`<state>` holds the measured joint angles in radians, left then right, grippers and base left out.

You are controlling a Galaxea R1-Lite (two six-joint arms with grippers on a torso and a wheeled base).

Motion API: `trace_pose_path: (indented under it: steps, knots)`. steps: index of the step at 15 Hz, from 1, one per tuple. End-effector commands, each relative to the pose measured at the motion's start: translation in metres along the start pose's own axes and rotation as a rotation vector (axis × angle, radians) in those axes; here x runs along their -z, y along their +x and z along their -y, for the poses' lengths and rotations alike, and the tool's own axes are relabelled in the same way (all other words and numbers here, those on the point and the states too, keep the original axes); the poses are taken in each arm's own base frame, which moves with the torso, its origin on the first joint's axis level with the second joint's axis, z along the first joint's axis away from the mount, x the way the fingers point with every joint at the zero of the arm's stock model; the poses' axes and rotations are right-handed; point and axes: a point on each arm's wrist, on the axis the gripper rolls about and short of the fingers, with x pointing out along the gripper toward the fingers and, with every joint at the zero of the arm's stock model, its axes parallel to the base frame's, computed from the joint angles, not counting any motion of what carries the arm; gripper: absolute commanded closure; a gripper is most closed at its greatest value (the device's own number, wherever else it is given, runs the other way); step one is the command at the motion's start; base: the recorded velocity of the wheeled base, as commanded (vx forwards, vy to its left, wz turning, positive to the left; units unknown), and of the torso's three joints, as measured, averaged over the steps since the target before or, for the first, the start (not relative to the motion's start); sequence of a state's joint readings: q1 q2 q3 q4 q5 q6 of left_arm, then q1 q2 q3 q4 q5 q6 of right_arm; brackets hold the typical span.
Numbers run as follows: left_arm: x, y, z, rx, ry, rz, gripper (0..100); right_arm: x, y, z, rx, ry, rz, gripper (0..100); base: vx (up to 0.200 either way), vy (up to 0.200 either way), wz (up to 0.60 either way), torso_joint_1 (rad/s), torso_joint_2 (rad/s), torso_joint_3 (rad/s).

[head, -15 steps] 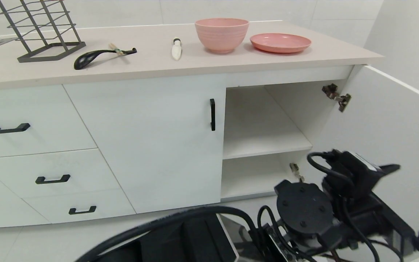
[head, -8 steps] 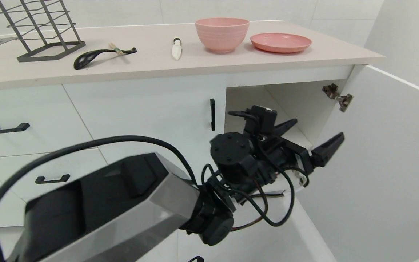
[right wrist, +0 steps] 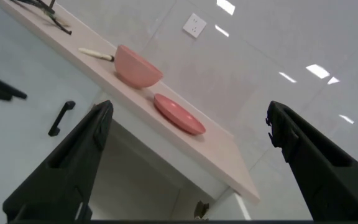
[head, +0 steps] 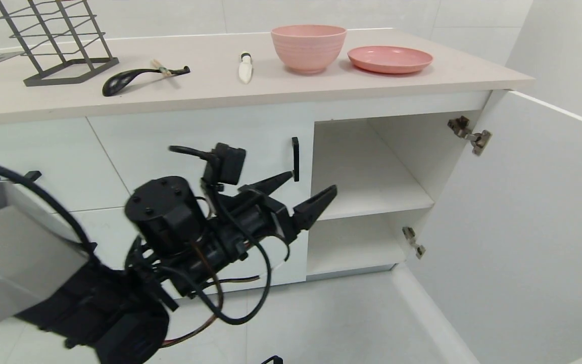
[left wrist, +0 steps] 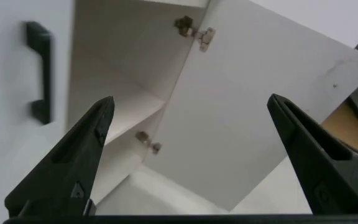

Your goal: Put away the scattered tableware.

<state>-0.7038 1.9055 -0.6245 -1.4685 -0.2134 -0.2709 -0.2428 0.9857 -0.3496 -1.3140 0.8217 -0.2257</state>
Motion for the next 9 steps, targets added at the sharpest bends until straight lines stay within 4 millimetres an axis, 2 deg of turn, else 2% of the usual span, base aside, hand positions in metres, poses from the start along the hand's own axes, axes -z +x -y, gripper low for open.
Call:
trace_pose_path:
  steps: [1, 2, 3, 4, 5, 6, 8, 9]
  knots:
    - [-0.042, -0.074, -0.005, -0.044, 0.106, 0.048, 0, 0.015, 0.000, -0.004, -0.014, 0.044, -0.043, 0, 0.000, 0.000, 0.00, 0.000, 0.00, 0.000]
    - [-0.043, -0.087, -0.005, -0.046, 0.125, 0.038, 0, 0.018, -0.001, -0.006, -0.019, 0.057, -0.054, 0, 0.000, 0.000, 0.00, 0.000, 0.00, 0.000]
    - [-0.045, -0.109, -0.006, -0.060, 0.151, 0.029, 0, 0.025, -0.002, -0.010, -0.033, 0.069, -0.071, 0, 0.000, 0.000, 0.00, 0.000, 0.00, 0.000]
    - [-0.045, -0.120, -0.006, -0.074, 0.163, 0.023, 0, 0.029, -0.003, -0.015, -0.051, 0.083, -0.077, 0, 0.000, 0.000, 0.00, 0.000, 0.00, 0.000]
    - [-0.047, -0.137, -0.003, -0.094, 0.189, 0.030, 0, 0.036, -0.006, -0.029, -0.105, 0.127, -0.082, 0, 0.000, 0.000, 0.00, 0.000, 0.00, 0.000]
    - [-0.052, -0.147, -0.001, -0.104, 0.212, 0.051, 0, 0.038, -0.008, -0.037, -0.137, 0.150, -0.075, 0, 0.000, 0.000, 0.00, 0.000, 0.00, 0.000]
    - [-0.070, -0.187, 0.013, -0.165, 0.294, 0.154, 0, 0.027, -0.013, -0.043, -0.157, 0.135, -0.026, 0, 0.000, 0.000, 0.00, 0.000, 0.00, 0.000]
    - [-0.069, -0.203, 0.018, -0.202, 0.318, 0.170, 0, 0.021, -0.018, -0.046, -0.156, 0.122, -0.007, 0, 0.000, 0.000, 0.00, 0.000, 0.00, 0.000]
